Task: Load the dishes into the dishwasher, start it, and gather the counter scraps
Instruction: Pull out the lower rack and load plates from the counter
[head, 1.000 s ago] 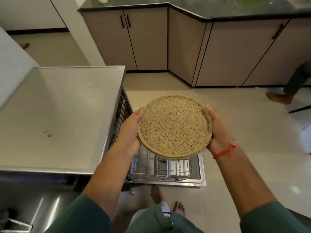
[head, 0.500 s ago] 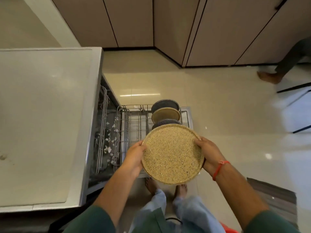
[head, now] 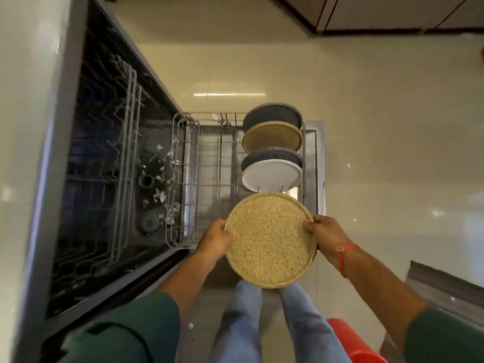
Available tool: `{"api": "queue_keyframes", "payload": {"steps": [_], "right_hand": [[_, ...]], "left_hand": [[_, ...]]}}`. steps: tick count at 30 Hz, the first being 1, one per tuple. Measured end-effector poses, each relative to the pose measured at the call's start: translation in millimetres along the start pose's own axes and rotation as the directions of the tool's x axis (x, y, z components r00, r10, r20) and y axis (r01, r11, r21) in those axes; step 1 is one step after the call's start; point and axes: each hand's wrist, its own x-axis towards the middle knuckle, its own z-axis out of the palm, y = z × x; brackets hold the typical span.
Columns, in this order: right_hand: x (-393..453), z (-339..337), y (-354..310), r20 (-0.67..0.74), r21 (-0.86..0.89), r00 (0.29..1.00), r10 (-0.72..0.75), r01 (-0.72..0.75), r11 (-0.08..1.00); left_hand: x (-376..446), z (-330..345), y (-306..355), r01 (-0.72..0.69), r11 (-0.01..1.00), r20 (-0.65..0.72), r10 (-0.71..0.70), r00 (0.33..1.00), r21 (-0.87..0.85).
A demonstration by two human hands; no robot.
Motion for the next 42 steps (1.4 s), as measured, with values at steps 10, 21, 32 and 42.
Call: {"api": "queue_keyframes", "payload": {"steps": [10, 21, 32, 42], "right_hand": [[88, -10, -20, -0.077, -0.449, 0.930, -0.358, 0.289, 0.846], [134, -21, -59, -0.129, -0.589, 0.805, -0.580, 0.408, 0.698], [160, -17, -23, -0.140, -0.594, 0.876, -0.462, 0.299, 0.747], [174, -1, -1, -0.087, -0.694, 0.897, -0.434, 0.258, 0.672]], "left_hand": [[91, 9, 31, -0.267, 0.954, -0.238, 0.293, 0.926, 0.138], [134, 3, 83, -0.377, 0.863, -0.298, 0.477, 0.827, 0.336], [162, 26, 53, -0.303, 0.882, -0.249, 0.405, 0.880, 0.361], [181, 39, 34, -0.253, 0.895, -0.236, 0.353, 0.905, 0.368]]}}
